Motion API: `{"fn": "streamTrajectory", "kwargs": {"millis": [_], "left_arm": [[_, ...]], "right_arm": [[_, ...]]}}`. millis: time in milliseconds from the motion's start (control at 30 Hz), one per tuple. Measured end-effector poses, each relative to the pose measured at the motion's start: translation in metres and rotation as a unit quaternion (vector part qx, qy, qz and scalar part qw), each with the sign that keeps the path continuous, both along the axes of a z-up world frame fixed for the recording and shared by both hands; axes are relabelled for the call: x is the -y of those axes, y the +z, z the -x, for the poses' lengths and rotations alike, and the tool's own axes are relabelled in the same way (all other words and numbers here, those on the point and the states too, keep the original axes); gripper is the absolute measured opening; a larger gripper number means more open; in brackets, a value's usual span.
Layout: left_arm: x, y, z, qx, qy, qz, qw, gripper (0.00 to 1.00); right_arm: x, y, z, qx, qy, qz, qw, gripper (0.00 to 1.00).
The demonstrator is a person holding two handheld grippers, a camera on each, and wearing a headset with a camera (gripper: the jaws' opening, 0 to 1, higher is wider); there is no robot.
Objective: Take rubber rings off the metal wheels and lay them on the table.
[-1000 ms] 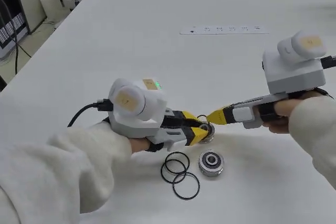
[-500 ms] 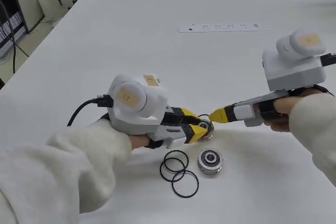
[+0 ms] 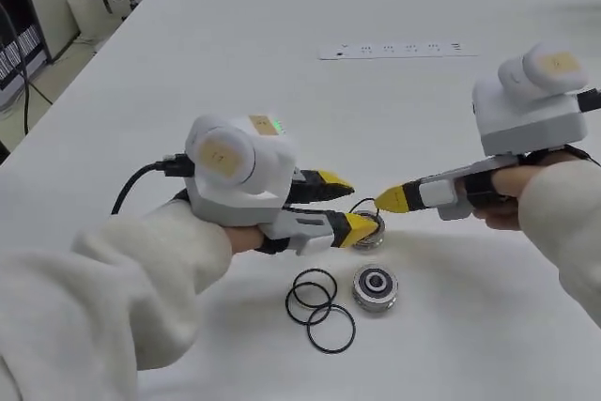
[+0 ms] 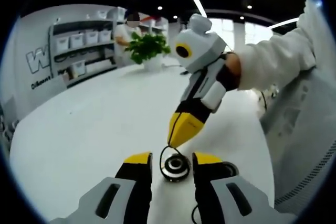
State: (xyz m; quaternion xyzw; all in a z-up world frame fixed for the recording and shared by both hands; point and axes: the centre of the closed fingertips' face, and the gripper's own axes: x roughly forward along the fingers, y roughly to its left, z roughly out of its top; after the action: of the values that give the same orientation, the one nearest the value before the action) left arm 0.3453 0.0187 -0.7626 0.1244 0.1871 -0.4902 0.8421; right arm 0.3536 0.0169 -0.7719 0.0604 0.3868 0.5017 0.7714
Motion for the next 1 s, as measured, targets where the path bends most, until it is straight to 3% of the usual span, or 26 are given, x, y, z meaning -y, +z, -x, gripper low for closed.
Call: {"fn": "streamTrajectory", "kwargs": {"millis": [400, 500, 867, 1000], "left_arm": [[-0.001, 0.024, 0.006, 0.025, -0.013, -0.008, 0.9996, 0.51], [-0.003, 0.031, 0.009, 0.038, -0.02, -0.016, 0.999, 0.55], [-0.024, 0.056, 0.011, 0.053, -0.018, -0.012, 0.9984, 0.63], [-0.035, 0.064, 0.012, 0.056, -0.006, -0.006, 0.9984, 0.72]], "right_arm": [[0.003, 0.02, -0.009, 0.01, -0.022, -0.032, 0.9992, 0.0], [0.002, 0.026, -0.01, 0.014, -0.022, -0.039, 0.9989, 0.0], [-0.007, 0.039, -0.005, 0.022, -0.01, -0.055, 0.9982, 0.0], [-0.01, 0.043, -0.003, 0.024, -0.005, -0.059, 0.998, 0.0]]}}
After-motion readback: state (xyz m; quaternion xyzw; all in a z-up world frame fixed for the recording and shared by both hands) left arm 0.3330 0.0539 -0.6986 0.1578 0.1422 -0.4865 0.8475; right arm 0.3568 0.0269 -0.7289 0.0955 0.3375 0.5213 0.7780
